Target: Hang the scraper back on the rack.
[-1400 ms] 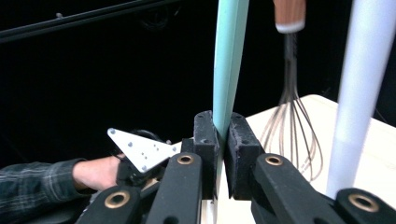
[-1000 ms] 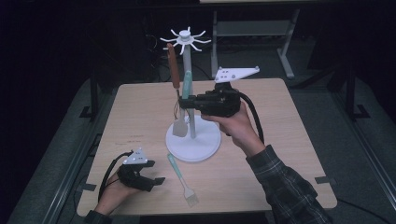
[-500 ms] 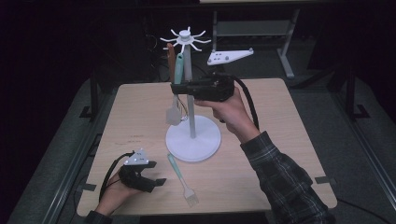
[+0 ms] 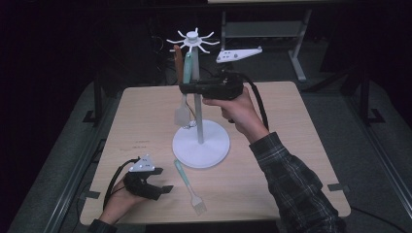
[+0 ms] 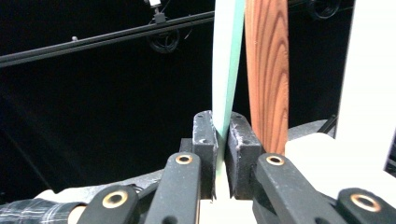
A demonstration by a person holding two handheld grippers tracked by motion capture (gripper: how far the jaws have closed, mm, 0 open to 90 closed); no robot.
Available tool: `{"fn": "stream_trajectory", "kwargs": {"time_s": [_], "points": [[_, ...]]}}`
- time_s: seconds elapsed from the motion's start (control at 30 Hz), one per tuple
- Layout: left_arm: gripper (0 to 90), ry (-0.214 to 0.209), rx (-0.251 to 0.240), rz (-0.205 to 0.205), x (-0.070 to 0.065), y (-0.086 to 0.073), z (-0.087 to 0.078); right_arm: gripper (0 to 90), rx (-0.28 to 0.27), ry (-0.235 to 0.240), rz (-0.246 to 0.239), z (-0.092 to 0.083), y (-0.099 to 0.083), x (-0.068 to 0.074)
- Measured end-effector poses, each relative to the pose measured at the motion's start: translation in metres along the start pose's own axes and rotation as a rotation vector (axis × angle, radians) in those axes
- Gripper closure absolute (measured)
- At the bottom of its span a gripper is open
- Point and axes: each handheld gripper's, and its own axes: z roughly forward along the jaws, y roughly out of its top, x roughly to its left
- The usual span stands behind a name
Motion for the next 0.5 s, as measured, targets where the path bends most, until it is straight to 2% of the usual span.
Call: {"fn": "stream_trajectory", "kwargs": {"time_s": [0.03, 0.33, 0.5], "points": [[21.2, -0.002, -0.001, -0.009, -0.0005, -0.0002, 0.0, 82.7, -0.004, -0.008, -0.005, -0.0004, -0.0001, 0.0002], [21.7, -0.005, 0.002, -0.001, -0.0011, 0.0004, 0.0005, 78.4, 0.003, -0.072, -0.033, -0.0059, 0.0003, 0.0009], [22.4, -0.013, -0.014, -0.029, -0.0005, 0.0008, -0.0012, 71.6, 0.013, -0.108, -0.056, -0.0095, -0.0004, 0.003]]}}
